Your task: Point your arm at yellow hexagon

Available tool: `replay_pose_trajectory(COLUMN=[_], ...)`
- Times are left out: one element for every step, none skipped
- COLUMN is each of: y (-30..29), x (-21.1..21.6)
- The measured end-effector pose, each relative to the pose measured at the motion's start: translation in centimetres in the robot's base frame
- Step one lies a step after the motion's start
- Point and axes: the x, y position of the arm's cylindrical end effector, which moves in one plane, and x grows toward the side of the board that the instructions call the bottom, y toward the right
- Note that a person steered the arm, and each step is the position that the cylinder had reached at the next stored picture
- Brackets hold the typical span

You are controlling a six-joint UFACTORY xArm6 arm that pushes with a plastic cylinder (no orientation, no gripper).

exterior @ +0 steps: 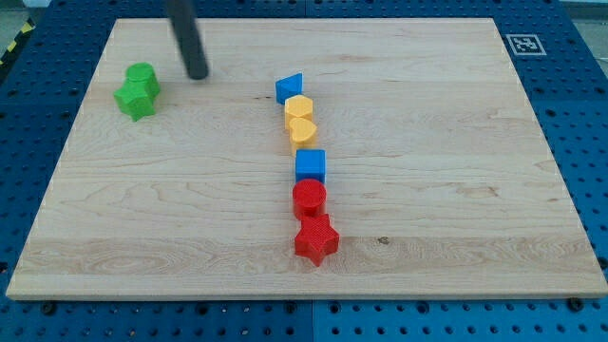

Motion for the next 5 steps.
replay_pose_trajectory(y=[8.7,18.6,26.2,28.3,28.4], x=[-1.8,-0.8,6.0,12.0,12.8])
